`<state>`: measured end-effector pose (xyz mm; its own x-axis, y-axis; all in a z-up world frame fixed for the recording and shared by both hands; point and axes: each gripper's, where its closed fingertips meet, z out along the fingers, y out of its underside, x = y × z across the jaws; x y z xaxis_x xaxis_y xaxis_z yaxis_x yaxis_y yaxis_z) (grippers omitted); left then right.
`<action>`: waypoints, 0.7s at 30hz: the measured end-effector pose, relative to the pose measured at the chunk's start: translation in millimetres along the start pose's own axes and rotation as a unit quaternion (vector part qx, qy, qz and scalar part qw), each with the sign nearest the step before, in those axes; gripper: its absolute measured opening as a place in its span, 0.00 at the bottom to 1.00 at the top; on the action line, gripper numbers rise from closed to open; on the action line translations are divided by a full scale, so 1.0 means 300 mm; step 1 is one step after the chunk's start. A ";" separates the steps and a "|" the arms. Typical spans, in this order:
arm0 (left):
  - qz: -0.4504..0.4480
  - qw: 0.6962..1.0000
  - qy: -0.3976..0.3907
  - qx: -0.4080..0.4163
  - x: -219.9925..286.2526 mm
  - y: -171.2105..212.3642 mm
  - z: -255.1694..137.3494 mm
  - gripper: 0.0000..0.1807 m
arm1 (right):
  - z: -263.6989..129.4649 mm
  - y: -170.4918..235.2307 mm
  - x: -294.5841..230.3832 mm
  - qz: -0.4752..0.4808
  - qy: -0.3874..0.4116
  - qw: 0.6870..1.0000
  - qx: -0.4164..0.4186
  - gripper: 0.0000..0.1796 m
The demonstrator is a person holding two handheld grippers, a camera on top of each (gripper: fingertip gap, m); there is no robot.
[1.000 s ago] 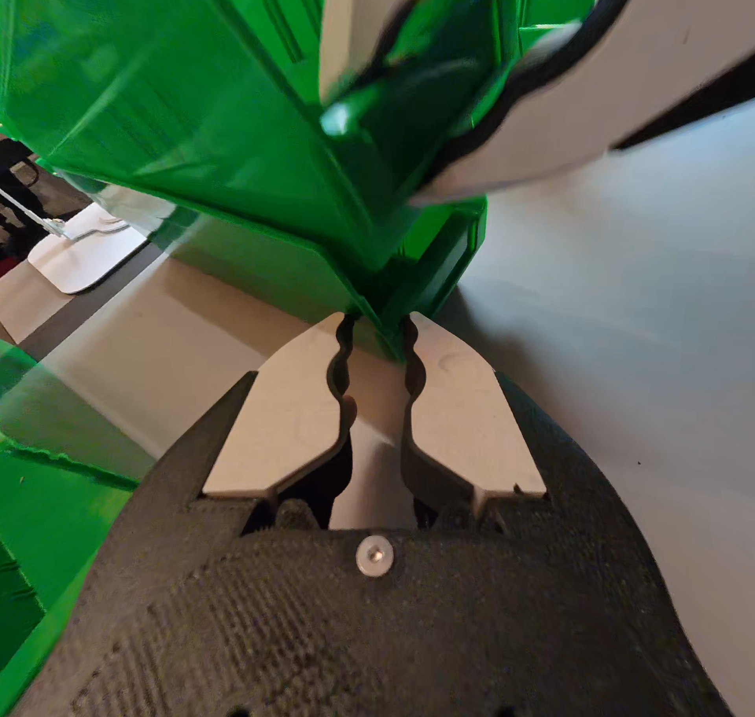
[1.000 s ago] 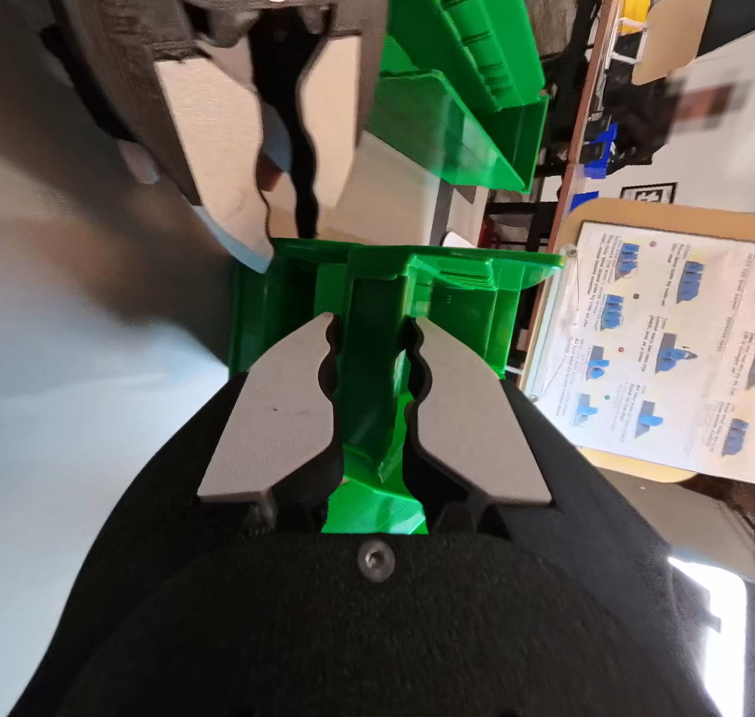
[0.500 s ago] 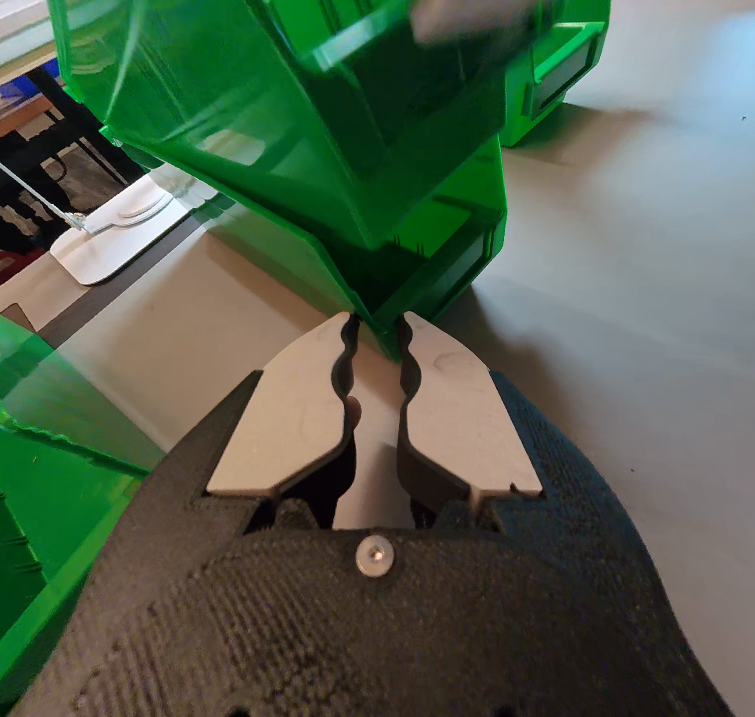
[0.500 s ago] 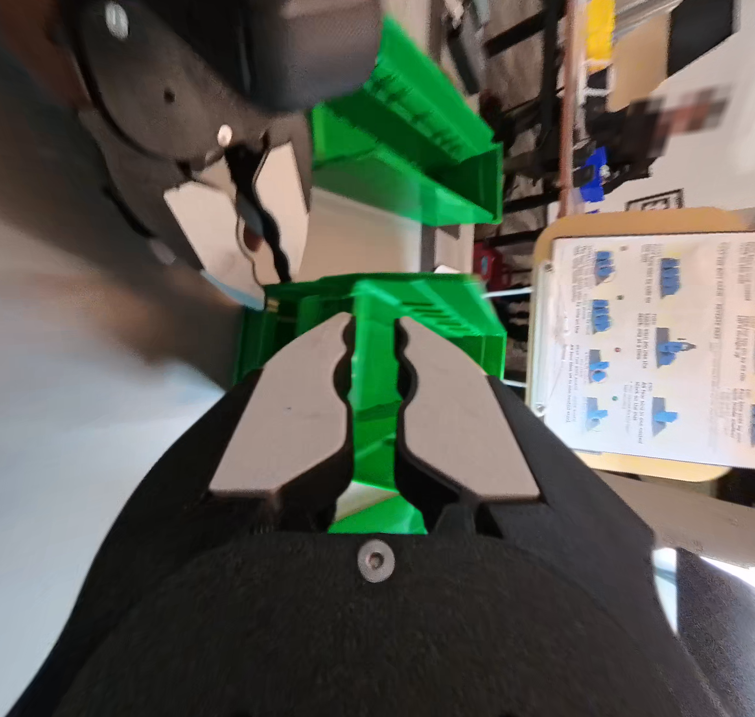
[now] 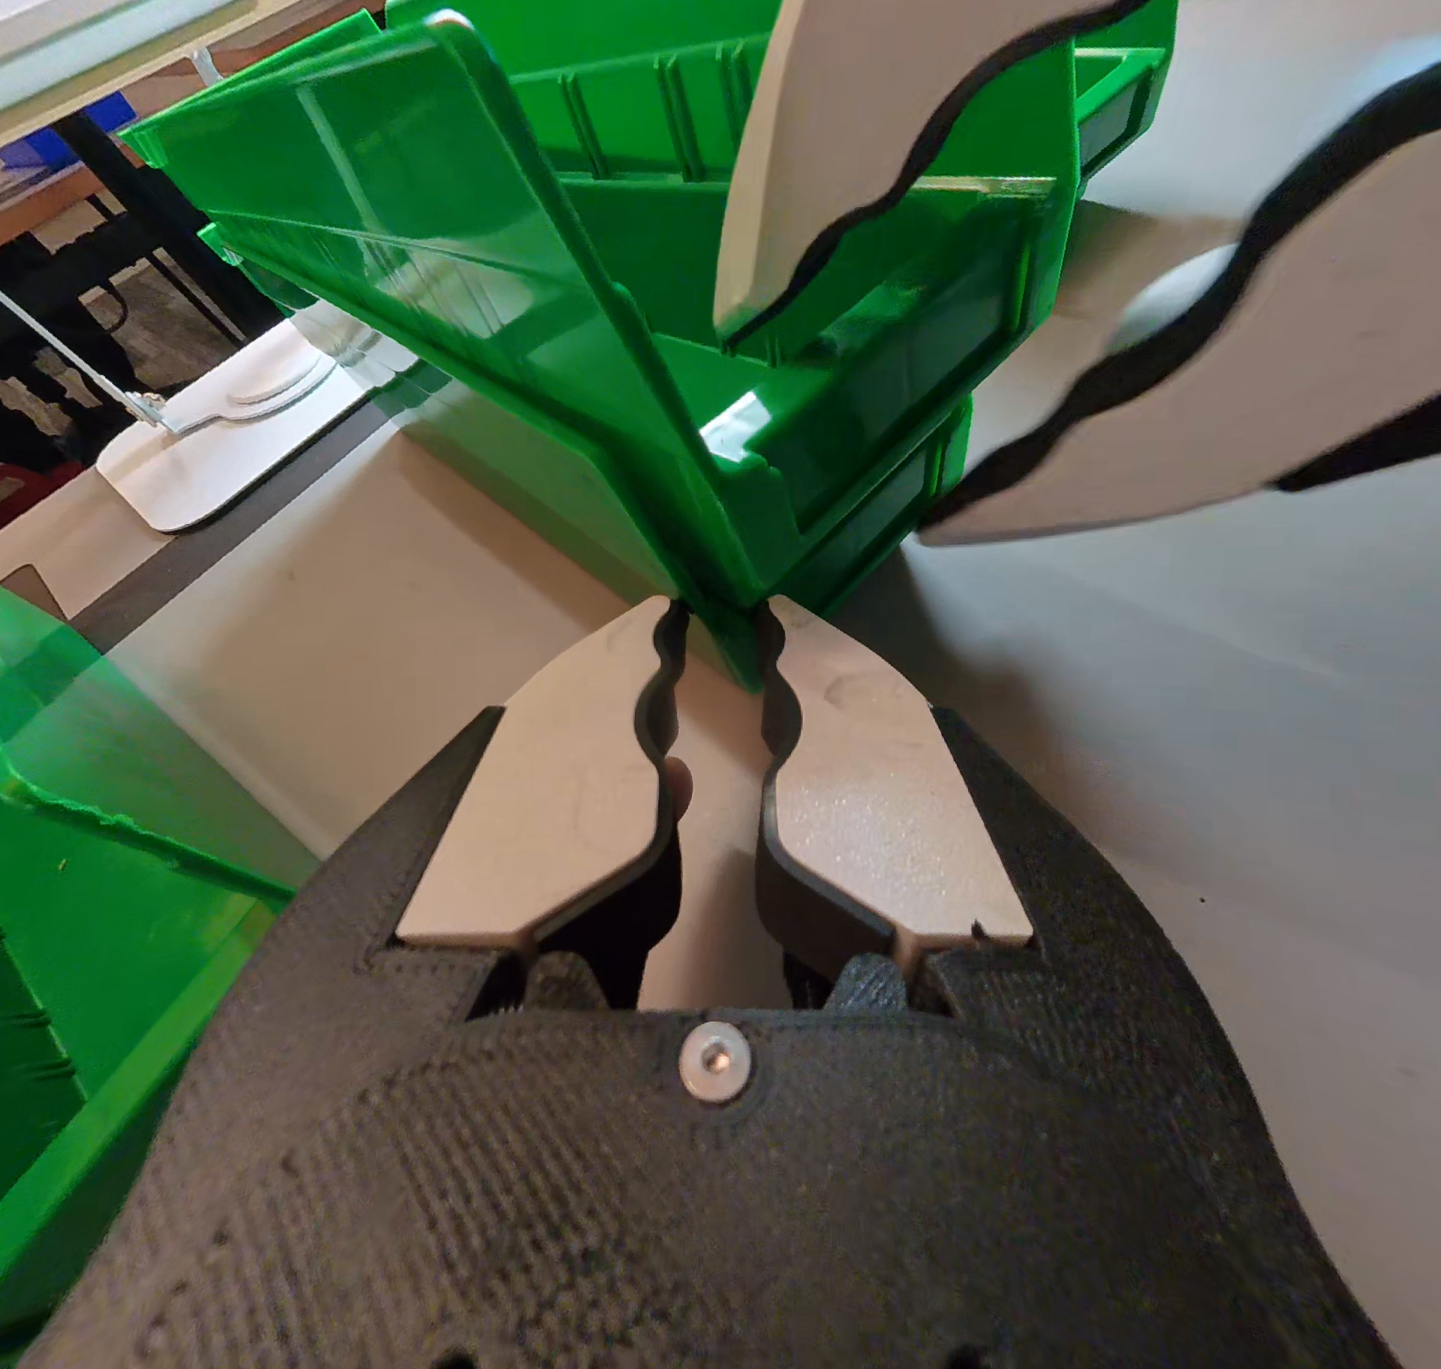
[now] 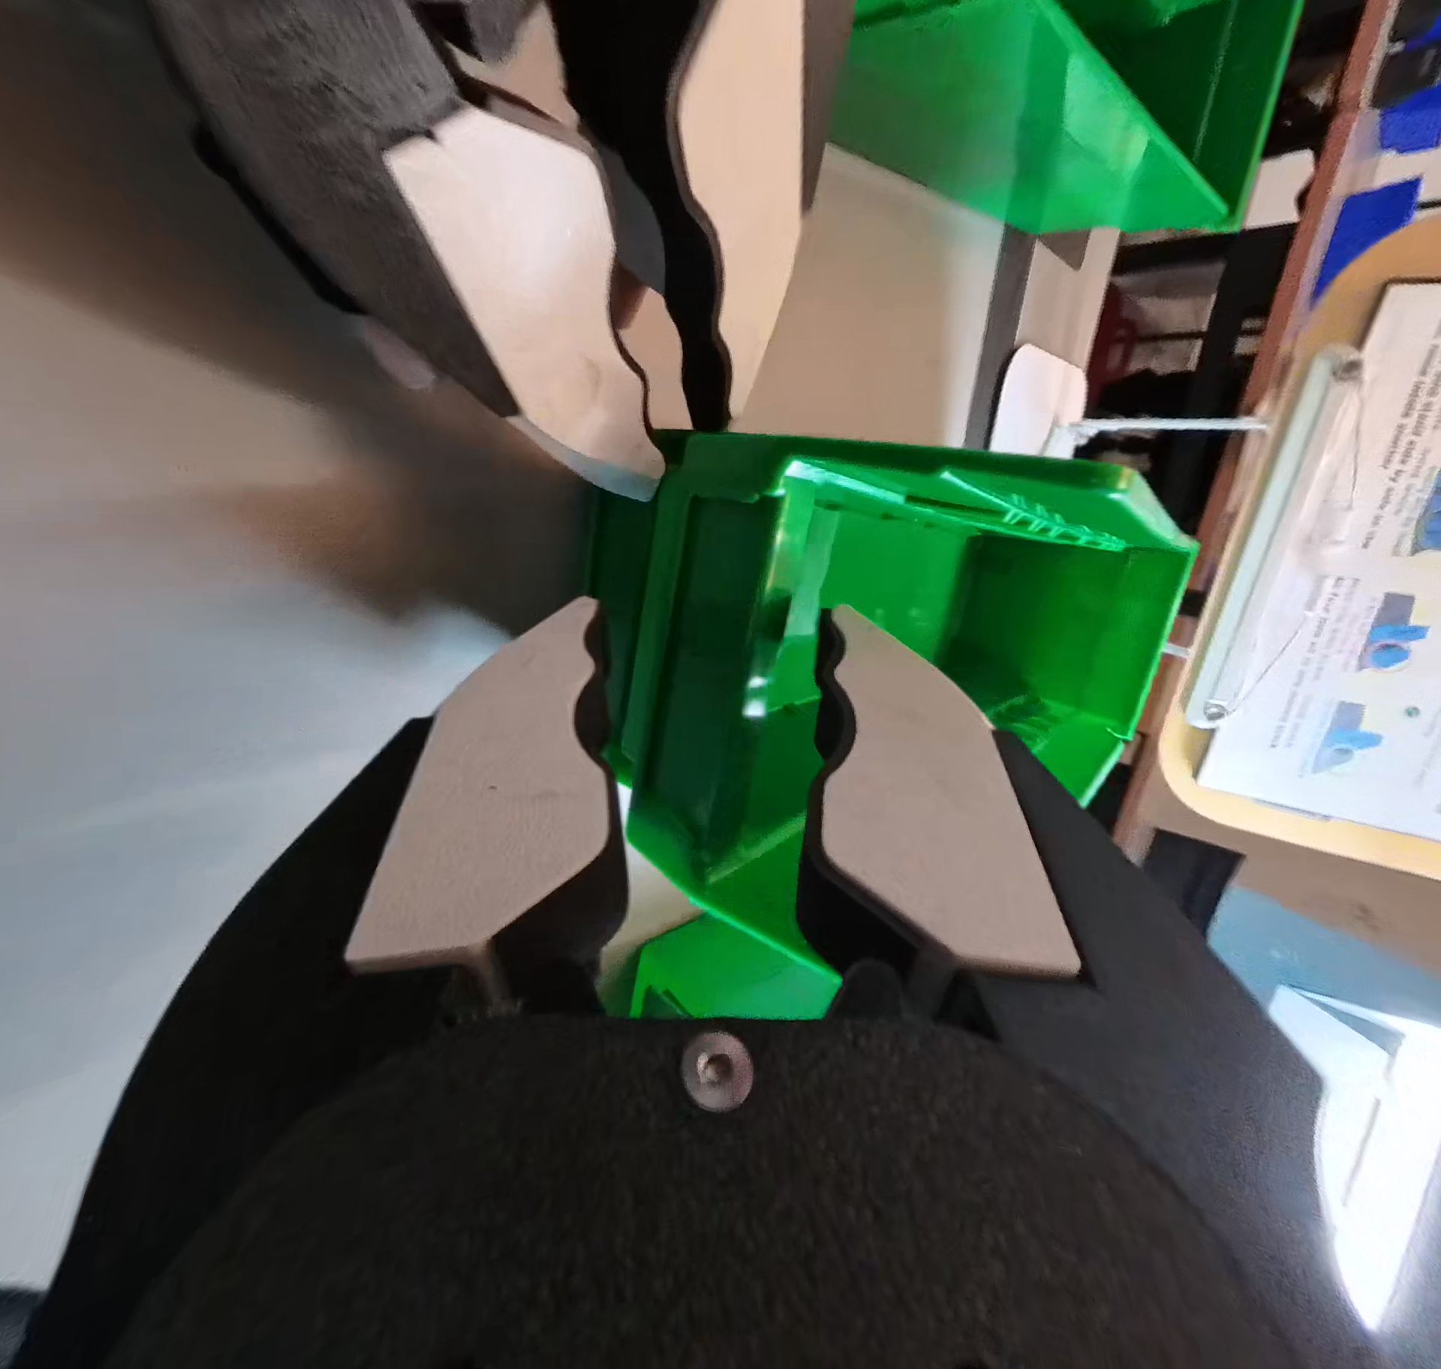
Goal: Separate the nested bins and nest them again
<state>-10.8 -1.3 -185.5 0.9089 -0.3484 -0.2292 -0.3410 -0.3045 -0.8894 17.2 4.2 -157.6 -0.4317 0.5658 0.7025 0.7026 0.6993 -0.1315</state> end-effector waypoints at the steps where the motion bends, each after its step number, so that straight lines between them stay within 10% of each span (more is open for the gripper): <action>1: 0.000 1.000 0.001 0.000 0.002 -0.001 0.000 0.10 | 0.013 0.009 0.009 -0.009 0.011 1.000 -0.010 0.20; 21: -0.052 0.998 -0.027 -0.008 -0.035 0.016 0.000 0.07 | -0.402 -0.015 0.490 0.010 0.241 0.967 0.086 0.13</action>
<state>-22.0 0.9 -187.3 0.9510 -0.2656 -0.1580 -0.2481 -0.3511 -0.9029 18.9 31.5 30.6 -0.0761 0.3396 0.9375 0.5855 0.7762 -0.2337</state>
